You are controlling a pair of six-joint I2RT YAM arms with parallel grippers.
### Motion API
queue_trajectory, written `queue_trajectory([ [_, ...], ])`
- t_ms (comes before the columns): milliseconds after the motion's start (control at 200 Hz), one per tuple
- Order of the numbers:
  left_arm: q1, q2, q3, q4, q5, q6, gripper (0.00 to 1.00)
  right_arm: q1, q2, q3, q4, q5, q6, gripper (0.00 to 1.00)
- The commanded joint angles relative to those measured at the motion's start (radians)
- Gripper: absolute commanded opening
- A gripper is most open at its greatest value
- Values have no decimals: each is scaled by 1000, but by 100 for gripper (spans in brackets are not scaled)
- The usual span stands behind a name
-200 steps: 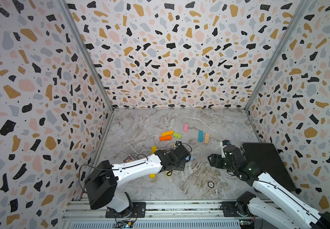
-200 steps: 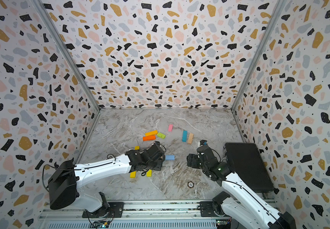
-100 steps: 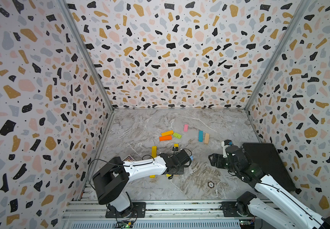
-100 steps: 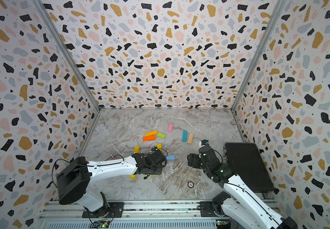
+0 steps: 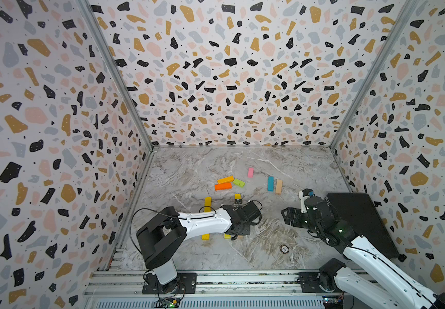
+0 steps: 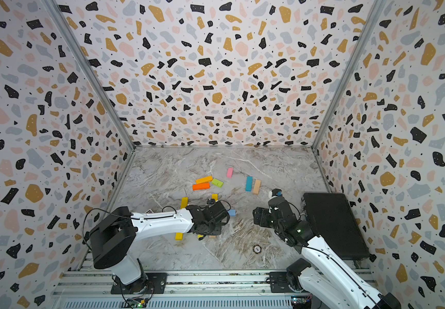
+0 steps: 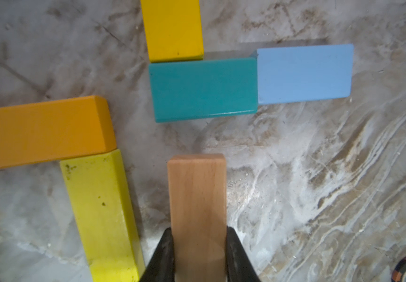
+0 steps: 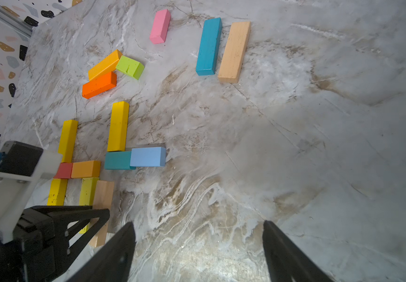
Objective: Assemble the letter h with building blocks
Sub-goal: Assemble the building block at the center of the board.
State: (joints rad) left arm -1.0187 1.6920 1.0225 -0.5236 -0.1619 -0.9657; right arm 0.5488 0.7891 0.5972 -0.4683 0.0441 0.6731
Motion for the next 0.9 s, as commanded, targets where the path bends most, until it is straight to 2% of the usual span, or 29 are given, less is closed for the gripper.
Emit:
queue_trajectory([
  [0, -6, 12, 31, -35, -5, -10, 10, -6, -20, -2, -13, -3, 2, 84],
  [896, 27, 70, 60, -42, -19, 13, 5, -12, -22, -7, -10, -13, 5, 84],
])
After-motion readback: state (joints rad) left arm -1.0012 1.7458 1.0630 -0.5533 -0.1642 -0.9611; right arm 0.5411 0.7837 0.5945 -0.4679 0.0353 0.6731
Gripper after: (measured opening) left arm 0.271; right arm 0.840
